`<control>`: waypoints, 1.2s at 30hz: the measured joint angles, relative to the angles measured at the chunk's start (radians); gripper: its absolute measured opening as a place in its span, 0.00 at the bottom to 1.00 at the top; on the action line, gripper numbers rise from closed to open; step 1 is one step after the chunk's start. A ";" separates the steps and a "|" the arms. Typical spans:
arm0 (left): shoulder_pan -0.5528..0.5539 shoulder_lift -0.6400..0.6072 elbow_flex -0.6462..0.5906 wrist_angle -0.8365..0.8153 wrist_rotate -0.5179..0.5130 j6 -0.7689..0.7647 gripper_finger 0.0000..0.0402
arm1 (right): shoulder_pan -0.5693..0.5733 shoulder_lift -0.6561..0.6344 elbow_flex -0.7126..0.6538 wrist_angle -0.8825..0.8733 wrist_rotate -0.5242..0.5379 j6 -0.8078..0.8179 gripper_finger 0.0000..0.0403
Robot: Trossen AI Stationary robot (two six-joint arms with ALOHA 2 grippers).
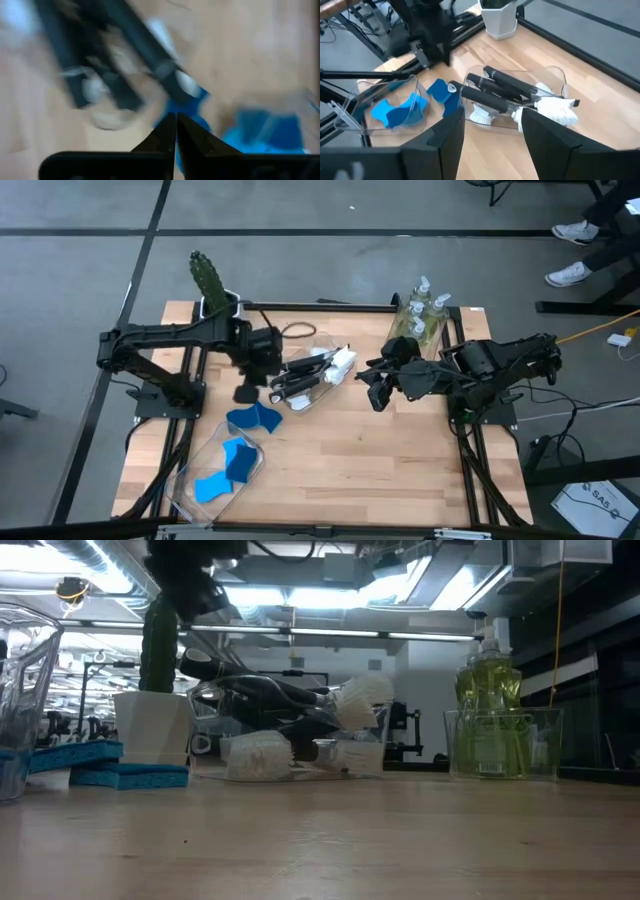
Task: Pick & Place Kitchen Sink Supplies
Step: Adjust the top left transparent bin
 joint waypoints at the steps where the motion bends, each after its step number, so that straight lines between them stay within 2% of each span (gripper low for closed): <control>1: -0.012 0.001 0.000 -0.024 0.032 0.028 0.01 | 0.000 0.000 0.000 -0.005 0.000 0.000 0.49; 4: -0.053 0.009 -0.003 -0.050 0.075 0.078 0.00 | 0.000 0.000 0.000 -0.013 -0.002 0.000 0.49; 7: -0.091 0.026 -0.040 -0.040 0.008 0.083 0.00 | 0.000 0.001 0.000 -0.025 -0.002 0.001 0.49; 13: -0.132 0.086 -0.155 -0.013 -0.028 0.130 0.00 | 0.002 0.005 0.000 -0.030 -0.013 0.004 0.49; 15: -0.151 0.098 -0.192 0.010 -0.078 0.142 0.00 | 0.002 0.009 0.000 -0.031 -0.024 0.006 0.49; 19: -0.172 0.113 -0.255 0.168 -0.173 0.168 0.00 | 0.002 0.014 0.000 -0.030 -0.036 0.006 0.49; 27: -0.094 0.155 -0.276 0.553 -0.198 0.199 0.00 | 0.002 0.017 0.000 -0.029 -0.037 0.028 0.49; 33: 0.016 0.286 -0.273 0.802 -0.204 0.231 0.00 | 0.002 0.017 0.000 -0.028 -0.037 0.035 0.49; 36: 0.067 0.358 -0.246 0.862 -0.257 0.211 0.00 | 0.002 0.017 0.000 -0.027 -0.037 0.052 0.49</control>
